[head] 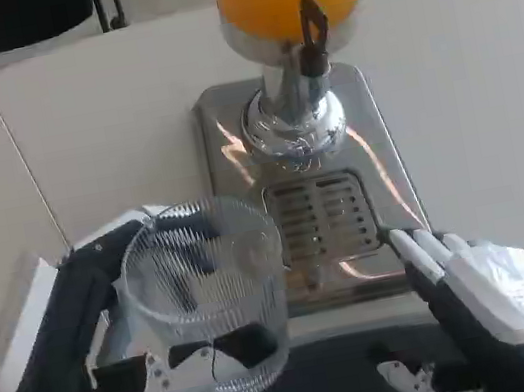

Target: Grasp the cup under the faucet to collect the drink, then remove the cup.

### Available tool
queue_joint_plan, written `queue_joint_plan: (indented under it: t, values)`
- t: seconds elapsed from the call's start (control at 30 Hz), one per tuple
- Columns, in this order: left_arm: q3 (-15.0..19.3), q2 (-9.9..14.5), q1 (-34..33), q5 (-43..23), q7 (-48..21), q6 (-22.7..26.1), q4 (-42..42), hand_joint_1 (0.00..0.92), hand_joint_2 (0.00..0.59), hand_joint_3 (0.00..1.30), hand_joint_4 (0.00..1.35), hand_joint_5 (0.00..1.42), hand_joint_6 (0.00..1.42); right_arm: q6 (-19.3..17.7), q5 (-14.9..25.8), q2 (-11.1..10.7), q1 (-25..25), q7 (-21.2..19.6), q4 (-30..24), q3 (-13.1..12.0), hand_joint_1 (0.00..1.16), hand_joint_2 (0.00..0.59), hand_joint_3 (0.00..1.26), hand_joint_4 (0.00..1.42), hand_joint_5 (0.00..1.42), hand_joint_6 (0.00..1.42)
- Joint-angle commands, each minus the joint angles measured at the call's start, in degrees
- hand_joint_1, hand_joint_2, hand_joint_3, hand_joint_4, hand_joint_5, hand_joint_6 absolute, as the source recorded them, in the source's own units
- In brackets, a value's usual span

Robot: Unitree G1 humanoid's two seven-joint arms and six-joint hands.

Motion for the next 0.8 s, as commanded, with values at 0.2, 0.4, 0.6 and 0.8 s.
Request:
queue_joint_plan:
  t: [0.2,0.4,0.6,0.8]
  values:
    - [0.2,0.0,-0.6,0.3,0.3,-0.3,0.6,0.565,0.014,0.99,1.19,1.38,1.42,-0.4,-1.0,-0.8,0.0,-0.6,-0.1,0.4,0.49,0.433,0.02,0.00,0.00,0.00]
    - [0.4,0.6,-1.2,0.0,0.1,-1.0,1.7,0.565,0.015,0.99,1.19,1.38,1.42,-0.8,-1.1,-1.8,-1.1,0.3,0.2,0.5,0.49,0.433,0.02,0.00,0.00,0.00]
    - [-0.5,0.9,-1.7,-0.3,-0.5,-1.5,1.5,0.565,0.016,0.99,1.19,1.38,1.42,-0.8,-0.7,-2.3,-0.2,0.2,-0.1,1.0,0.49,0.433,0.03,0.00,0.00,0.00]
    - [-0.9,1.0,-1.7,-0.2,-0.6,-1.4,1.2,0.565,0.016,0.99,1.19,1.38,1.42,-0.6,-0.4,-2.2,0.9,0.0,-0.7,1.1,0.49,0.433,0.03,0.00,0.00,0.00]
